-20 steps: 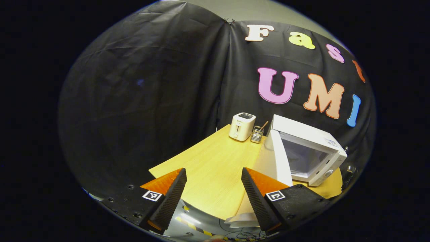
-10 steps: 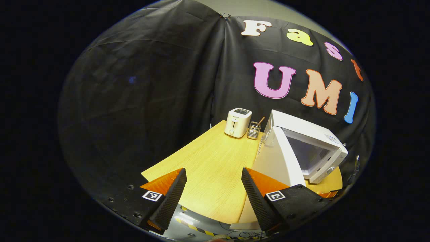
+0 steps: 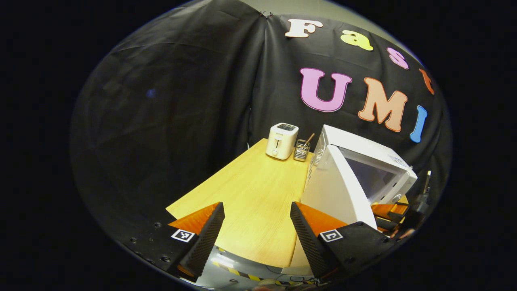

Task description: Open the microwave oven with the left hand, put the food in, and close the microwave oven.

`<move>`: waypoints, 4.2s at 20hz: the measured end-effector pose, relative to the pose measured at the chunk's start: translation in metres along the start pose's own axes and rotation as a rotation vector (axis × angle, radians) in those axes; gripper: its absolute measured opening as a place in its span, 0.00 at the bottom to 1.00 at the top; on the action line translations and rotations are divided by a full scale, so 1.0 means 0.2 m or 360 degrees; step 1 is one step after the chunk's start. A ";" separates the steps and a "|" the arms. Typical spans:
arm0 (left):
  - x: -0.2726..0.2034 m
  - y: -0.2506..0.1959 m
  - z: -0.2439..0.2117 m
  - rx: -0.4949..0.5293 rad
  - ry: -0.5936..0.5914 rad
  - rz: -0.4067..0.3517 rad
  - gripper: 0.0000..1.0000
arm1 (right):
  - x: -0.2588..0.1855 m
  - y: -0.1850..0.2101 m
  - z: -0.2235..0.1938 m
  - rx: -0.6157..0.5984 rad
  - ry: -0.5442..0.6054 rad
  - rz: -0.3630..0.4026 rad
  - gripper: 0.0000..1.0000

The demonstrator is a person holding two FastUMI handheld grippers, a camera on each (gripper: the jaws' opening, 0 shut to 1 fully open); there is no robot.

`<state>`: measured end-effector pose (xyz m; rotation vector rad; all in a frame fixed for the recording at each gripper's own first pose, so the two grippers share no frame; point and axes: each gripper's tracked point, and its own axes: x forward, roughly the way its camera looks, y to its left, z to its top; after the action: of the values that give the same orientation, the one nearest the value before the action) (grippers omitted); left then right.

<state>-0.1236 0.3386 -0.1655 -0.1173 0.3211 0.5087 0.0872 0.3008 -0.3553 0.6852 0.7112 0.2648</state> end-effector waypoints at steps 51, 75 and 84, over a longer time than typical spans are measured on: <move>-0.03 -0.08 -0.13 0.0259 0.0149 -0.0070 0.16 | -0.24 0.12 0.39 -0.0774 -0.0563 -0.0138 0.99; -0.17 -0.52 -0.26 0.0298 0.0218 -0.0376 0.01 | -1.02 -0.26 0.88 -0.0673 -0.0826 -0.0396 0.91; -0.11 -0.92 -0.24 0.0307 0.0239 -0.0558 0.01 | -1.12 -0.43 0.99 -0.0686 -0.0812 -0.0502 0.91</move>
<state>-0.0640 0.1600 -0.1979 -0.0227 0.4837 0.1200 0.0548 0.0408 -0.1880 0.2035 0.2487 -0.0531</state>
